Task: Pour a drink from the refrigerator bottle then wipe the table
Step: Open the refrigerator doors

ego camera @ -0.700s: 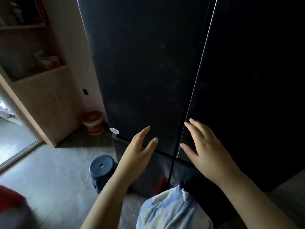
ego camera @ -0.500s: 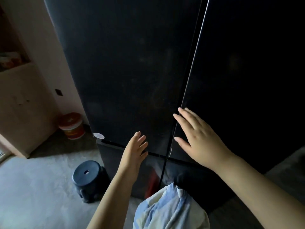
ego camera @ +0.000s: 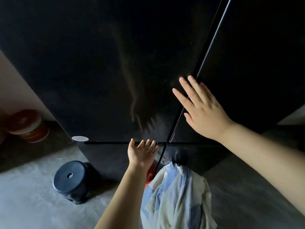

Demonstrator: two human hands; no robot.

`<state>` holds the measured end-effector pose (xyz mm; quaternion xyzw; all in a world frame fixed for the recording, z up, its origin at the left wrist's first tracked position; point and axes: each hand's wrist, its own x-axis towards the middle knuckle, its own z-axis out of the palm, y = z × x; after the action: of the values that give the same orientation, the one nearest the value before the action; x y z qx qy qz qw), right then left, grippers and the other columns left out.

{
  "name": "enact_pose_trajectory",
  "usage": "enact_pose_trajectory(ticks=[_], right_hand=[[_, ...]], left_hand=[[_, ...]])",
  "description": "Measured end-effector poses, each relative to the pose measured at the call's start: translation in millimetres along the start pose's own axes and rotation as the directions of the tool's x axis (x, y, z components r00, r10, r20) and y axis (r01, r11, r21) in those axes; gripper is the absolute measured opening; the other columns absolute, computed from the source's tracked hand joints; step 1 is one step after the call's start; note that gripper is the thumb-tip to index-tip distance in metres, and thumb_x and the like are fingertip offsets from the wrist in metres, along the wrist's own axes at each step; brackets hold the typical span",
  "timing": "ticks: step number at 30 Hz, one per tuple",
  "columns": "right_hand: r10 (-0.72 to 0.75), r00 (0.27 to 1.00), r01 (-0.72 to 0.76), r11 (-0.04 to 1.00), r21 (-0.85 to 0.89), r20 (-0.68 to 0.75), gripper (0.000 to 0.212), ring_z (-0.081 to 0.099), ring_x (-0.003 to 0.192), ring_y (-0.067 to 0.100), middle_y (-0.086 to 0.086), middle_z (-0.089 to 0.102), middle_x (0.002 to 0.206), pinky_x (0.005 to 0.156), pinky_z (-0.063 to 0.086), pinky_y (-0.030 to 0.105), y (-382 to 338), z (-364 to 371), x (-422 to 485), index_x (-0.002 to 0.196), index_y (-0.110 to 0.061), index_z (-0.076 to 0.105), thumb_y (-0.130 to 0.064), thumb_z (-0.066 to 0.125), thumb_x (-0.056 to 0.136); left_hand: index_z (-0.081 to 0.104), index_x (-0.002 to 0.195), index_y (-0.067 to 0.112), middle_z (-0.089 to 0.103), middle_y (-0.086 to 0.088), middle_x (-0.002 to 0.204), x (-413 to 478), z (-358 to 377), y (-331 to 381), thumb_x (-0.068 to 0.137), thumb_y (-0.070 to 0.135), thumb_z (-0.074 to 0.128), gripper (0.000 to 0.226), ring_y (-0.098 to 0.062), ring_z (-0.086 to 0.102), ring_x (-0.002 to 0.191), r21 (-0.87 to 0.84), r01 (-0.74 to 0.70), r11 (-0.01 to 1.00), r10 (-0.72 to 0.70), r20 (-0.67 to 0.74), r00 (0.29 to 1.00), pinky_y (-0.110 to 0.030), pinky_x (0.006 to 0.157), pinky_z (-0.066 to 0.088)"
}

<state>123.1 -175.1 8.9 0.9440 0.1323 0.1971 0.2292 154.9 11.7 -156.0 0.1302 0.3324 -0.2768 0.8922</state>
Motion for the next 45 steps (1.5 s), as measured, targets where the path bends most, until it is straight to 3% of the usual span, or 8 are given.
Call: enact_pose_trajectory(ticks=[5, 16, 19, 22, 29, 33, 45], right_hand=[[0.002, 0.999, -0.002, 1.0, -0.011, -0.033, 0.077, -0.001, 0.147, 0.03, 0.013, -0.001, 0.16, 0.118, 0.015, 0.047, 0.1, 4.7, 2.0, 0.152, -0.014, 0.002, -0.022, 0.047, 0.09], [-0.039, 0.998, 0.041, 0.998, 0.039, -0.051, 0.071, -0.002, 0.147, 0.029, 0.012, 0.0, 0.16, 0.119, 0.011, 0.047, 7.5, 6.9, 3.3, 0.152, -0.014, 0.005, -0.019, 0.043, 0.092], [-0.033, 0.997, 0.037, 0.997, 0.061, -0.064, 0.07, -0.001, 0.147, 0.029, 0.011, 0.001, 0.16, 0.119, 0.01, 0.046, 8.1, 8.9, 2.6, 0.152, -0.013, 0.008, -0.018, 0.043, 0.092], [-0.023, 0.996, 0.029, 0.997, 0.073, -0.087, 0.069, -0.001, 0.147, 0.029, 0.011, 0.002, 0.16, 0.119, 0.009, 0.046, 6.3, 13.4, 3.4, 0.152, -0.013, 0.009, -0.016, 0.043, 0.092], [0.034, 0.992, -0.023, 0.995, 0.094, -0.12, 0.074, 0.0, 0.147, 0.031, 0.013, 0.004, 0.16, 0.119, 0.008, 0.049, -4.0, 22.8, 6.6, 0.152, -0.01, 0.006, -0.016, 0.047, 0.09], [0.067, 0.989, -0.057, 0.995, 0.08, -0.13, 0.075, 0.001, 0.147, 0.031, 0.012, 0.004, 0.16, 0.118, 0.004, 0.052, -8.0, 26.3, 6.6, 0.152, -0.011, 0.005, -0.017, 0.046, 0.09], [0.086, 0.989, -0.074, 0.992, 0.1, -0.119, 0.08, -0.002, 0.147, 0.029, 0.012, 0.001, 0.16, 0.118, 0.0, 0.051, -15.0, 19.8, 0.0, 0.152, -0.01, 0.001, -0.02, 0.05, 0.089]], left_hand=[[0.013, 0.151, 0.01, 0.016, -0.014, 0.157, 22.4, -1.8, -7.3, 0.098, 0.051, 0.029, 0.069, -0.031, 0.018, 0.143, -0.078, 0.023, 0.997, -0.026, -0.033, 0.999, -0.046, 0.115, 0.014], [0.02, 0.15, 0.012, 0.023, -0.012, 0.155, 54.2, -11.1, -26.2, 0.098, 0.052, 0.024, 0.065, -0.027, 0.023, 0.142, -0.162, -0.077, 0.984, 0.062, -0.097, 0.993, -0.039, 0.115, 0.016], [0.029, 0.147, 0.012, 0.032, -0.011, 0.152, 61.8, -14.8, -24.4, 0.098, 0.052, 0.023, 0.064, -0.025, 0.034, 0.137, -0.119, -0.093, 0.988, 0.081, -0.106, 0.991, -0.039, 0.113, 0.021], [0.034, 0.145, 0.01, 0.03, -0.009, 0.153, 69.1, -17.0, -21.5, 0.098, 0.052, 0.018, 0.065, -0.022, 0.023, 0.142, -0.049, -0.082, 0.995, 0.077, -0.098, 0.992, -0.038, 0.116, 0.013], [0.012, 0.151, 0.013, 0.011, -0.013, 0.158, 70.1, -14.5, -12.5, 0.098, 0.053, 0.018, 0.067, -0.029, 0.013, 0.145, -0.084, -0.064, 0.994, 0.059, -0.065, 0.996, -0.045, 0.116, 0.011], [0.013, 0.15, 0.01, 0.013, -0.014, 0.157, 73.6, -22.8, -11.2, 0.098, 0.05, 0.015, 0.066, -0.03, 0.017, 0.144, -0.012, -0.077, 0.997, 0.077, -0.054, 0.996, -0.043, 0.115, 0.013], [0.021, 0.148, 0.005, 0.02, -0.017, 0.155, 67.4, -31.1, -14.5, 0.097, 0.046, 0.015, 0.066, -0.031, 0.021, 0.142, -0.042, -0.111, 0.993, 0.109, -0.043, 0.993, -0.042, 0.115, 0.016]])
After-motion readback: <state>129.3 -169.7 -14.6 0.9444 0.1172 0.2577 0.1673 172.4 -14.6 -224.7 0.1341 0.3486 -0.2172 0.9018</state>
